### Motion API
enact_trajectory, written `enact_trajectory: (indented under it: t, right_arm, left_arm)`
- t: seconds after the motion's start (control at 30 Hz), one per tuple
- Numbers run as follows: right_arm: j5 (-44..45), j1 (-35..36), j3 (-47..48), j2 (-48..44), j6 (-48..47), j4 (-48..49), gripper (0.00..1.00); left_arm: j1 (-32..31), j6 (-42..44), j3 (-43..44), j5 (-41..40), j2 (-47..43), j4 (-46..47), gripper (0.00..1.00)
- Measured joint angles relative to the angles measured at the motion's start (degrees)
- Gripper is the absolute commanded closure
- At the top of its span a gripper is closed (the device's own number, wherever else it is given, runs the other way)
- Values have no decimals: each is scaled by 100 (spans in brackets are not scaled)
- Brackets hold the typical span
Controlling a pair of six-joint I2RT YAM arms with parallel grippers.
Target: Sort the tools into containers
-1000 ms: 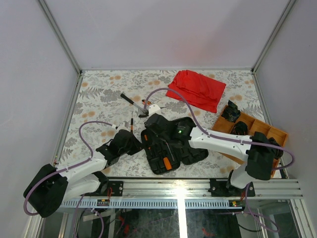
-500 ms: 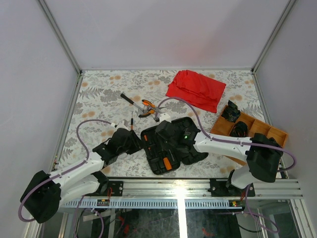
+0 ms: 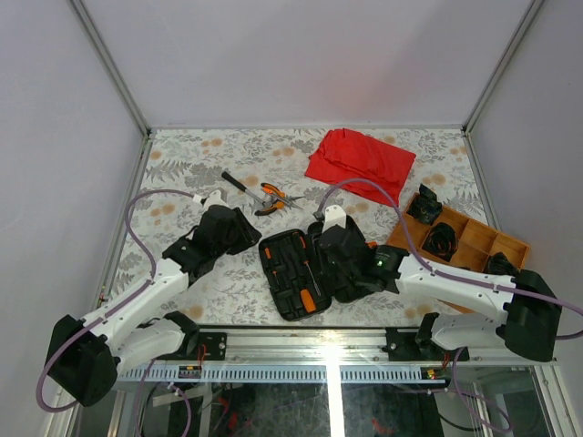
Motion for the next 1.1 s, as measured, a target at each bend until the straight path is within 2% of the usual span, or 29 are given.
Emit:
enact_trajectory:
  t: [0.2,0.4,0.73,1.1]
  right_arm:
    - [107,-227,-7,-210,-184,-87,55]
    - [101,-269,-74,-422,-177,-101,55]
    - [-50,-269,-459,-590,-81,-103,55]
    - [-258,-269,-531,-608,-24,-70,54]
  left_arm:
    - [501,247,133,-76,284,-289,60]
    - [901,531,479,-151,1200,-511,60]
    - [916,815,1241,-210,3029,-564,60]
    - [935,955,1683,-850,3508,-708,61]
